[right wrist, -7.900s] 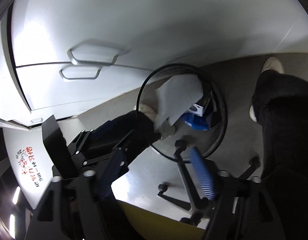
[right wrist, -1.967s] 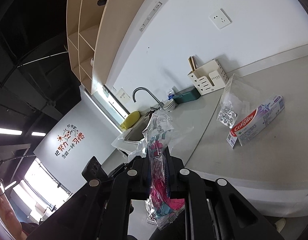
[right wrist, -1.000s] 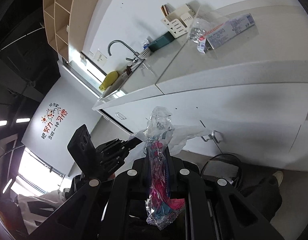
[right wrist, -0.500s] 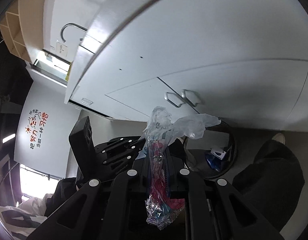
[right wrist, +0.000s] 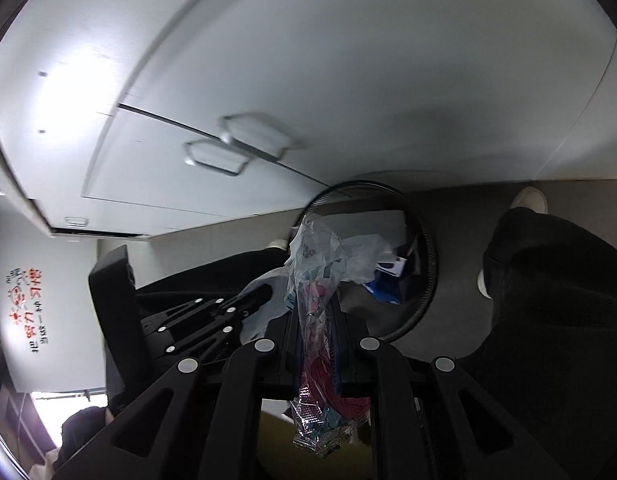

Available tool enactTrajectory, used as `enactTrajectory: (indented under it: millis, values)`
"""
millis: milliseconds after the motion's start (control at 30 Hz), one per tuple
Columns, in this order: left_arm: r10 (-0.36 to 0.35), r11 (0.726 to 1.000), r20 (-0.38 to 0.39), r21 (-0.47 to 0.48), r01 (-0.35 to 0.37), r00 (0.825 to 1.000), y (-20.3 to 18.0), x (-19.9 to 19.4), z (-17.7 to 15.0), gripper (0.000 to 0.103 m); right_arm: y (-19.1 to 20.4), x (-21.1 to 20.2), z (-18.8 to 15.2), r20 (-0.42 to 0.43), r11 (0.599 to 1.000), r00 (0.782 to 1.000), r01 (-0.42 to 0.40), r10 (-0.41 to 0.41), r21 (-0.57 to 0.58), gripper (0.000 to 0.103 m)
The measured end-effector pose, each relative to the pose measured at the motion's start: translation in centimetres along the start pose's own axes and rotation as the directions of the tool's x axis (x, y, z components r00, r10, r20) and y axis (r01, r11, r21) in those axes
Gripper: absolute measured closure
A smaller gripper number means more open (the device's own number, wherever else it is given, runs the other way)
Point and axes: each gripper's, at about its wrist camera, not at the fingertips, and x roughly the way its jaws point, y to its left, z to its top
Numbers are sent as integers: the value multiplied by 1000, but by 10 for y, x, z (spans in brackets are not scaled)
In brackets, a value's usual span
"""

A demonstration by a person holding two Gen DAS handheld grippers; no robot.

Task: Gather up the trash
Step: 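Carry the toothbrush package down over the mesh wastebasket with the right tool, then open the right tool to drop the package into the wastebasket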

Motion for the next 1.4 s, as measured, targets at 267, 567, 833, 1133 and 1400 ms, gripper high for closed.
enactTrajectory:
  millis: [267,567,833,1133,1400]
  values:
    - [19,1000,-86,-5,-20,996,3,45,3,101,-1,53,4,-62,995,993,104,-103,0,88]
    - [41,998,-116,47,-36,992,-4,60,1,99,-7,60,9,-73,995,992,103,-102,11,83]
    - [90,993,-148,82,-79,985,-4,69,-2,97,-8,57,11,-66,993,992,114,-112,29,65]
    - [139,990,-129,45,-134,982,5,63,-2,39,-5,54,14,-35,992,991,127,-127,12,37]
    - [177,983,-91,57,-173,980,4,55,-4,8,-3,41,17,20,989,989,149,-149,10,8]
